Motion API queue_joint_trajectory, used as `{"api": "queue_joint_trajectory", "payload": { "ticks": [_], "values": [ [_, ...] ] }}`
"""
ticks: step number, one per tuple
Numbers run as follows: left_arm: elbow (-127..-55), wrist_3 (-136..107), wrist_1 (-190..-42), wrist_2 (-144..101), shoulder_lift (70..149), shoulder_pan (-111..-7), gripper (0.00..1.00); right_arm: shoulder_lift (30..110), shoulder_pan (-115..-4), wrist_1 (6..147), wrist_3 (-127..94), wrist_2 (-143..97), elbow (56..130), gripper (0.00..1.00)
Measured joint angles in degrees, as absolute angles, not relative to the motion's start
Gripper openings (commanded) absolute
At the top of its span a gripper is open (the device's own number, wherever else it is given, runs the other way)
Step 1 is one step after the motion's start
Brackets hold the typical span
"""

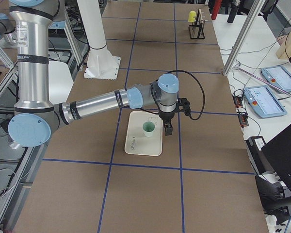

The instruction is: Left arm grabs green cup and hands to right arm on tray

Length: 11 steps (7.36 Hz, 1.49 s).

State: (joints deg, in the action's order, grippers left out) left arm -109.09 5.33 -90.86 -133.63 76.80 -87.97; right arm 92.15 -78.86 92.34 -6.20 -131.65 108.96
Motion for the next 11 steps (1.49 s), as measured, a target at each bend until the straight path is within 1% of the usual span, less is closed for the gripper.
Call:
{"api": "queue_joint_trajectory", "payload": {
  "ticks": [3,7,11],
  "values": [
    [-110.0,5.8,-89.5,-134.5,75.0,-88.7,1.00,91.8,-79.3,92.8,-5.4,-133.1,108.5,0.99],
    [-111.4,5.5,-88.7,-136.3,73.8,-89.5,1.00,88.7,-78.8,93.9,-5.2,-129.1,105.3,0.99],
    [-110.4,5.2,-87.4,-136.4,75.0,-89.6,1.00,89.0,-78.6,93.8,-5.3,-127.7,106.6,0.99]
  ]
}}
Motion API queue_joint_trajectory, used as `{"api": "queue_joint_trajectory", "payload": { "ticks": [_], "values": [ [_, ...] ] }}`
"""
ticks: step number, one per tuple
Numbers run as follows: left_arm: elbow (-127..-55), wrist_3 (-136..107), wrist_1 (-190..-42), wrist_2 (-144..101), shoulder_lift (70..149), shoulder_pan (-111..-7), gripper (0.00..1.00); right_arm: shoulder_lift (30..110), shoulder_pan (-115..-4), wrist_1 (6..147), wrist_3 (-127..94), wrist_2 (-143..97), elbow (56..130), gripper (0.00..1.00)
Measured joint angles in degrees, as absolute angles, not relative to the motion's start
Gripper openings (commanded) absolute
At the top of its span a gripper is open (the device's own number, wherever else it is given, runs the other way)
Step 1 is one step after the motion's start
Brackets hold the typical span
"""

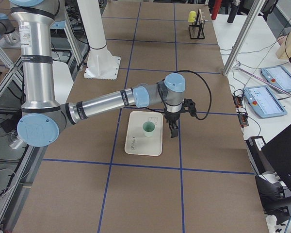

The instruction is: Left arm grabs green cup and hands to right arm on tray

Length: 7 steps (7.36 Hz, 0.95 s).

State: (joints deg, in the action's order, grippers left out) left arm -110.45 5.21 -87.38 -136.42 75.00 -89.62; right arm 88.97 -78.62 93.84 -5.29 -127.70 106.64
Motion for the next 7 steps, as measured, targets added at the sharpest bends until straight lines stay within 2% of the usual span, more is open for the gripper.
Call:
{"api": "queue_joint_trajectory", "payload": {
  "ticks": [7],
  "values": [
    [-111.3,4.4,-87.4,-135.4,75.8,-92.0,1.00,90.3,-78.8,93.7,-5.4,-127.8,106.7,0.99]
  ]
}}
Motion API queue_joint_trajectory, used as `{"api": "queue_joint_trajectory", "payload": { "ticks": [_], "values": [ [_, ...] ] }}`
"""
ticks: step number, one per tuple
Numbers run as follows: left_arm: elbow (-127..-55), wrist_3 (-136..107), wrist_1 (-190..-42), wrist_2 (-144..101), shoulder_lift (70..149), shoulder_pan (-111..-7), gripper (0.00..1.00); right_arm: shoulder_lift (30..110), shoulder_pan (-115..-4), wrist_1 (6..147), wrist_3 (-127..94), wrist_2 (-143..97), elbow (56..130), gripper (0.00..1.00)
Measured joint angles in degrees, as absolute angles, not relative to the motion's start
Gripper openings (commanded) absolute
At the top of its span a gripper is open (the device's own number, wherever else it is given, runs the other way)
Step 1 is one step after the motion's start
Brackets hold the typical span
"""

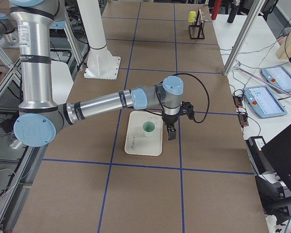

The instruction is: Left arm grabs green cup and hands to right arm on tray

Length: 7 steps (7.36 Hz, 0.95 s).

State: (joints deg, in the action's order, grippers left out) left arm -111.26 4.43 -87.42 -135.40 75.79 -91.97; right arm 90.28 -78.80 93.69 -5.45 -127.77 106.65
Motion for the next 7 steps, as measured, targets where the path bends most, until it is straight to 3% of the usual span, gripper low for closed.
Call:
{"api": "queue_joint_trajectory", "payload": {
  "ticks": [7],
  "values": [
    [-111.4,4.0,-87.5,-135.5,76.0,-91.9,1.00,89.9,-79.3,93.6,-5.5,-129.1,106.6,0.99]
  ]
}}
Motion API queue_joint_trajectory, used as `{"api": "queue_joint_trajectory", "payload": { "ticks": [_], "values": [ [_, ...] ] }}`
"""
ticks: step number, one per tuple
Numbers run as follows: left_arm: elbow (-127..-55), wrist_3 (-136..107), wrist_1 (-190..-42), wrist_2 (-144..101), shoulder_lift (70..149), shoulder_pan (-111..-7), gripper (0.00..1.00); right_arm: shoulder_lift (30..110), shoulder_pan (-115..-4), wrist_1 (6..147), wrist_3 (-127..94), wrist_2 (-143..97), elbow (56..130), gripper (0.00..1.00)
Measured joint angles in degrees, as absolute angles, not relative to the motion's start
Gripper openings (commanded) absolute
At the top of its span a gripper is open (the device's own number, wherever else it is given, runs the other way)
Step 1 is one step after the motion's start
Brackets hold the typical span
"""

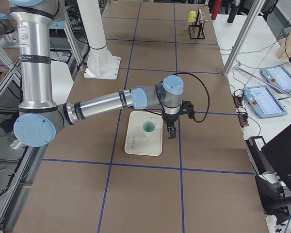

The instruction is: Left arm grabs green cup and hands to right arm on tray

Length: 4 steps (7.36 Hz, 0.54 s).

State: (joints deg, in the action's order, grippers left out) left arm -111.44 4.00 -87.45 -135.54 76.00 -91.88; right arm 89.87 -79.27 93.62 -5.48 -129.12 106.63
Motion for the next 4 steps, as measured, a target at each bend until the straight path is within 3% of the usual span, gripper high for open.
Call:
{"api": "queue_joint_trajectory", "payload": {
  "ticks": [4],
  "values": [
    [-111.3,3.9,-87.5,-136.0,76.1,-91.8,1.00,90.1,-79.4,93.8,-5.9,-130.9,106.1,0.99]
  ]
}}
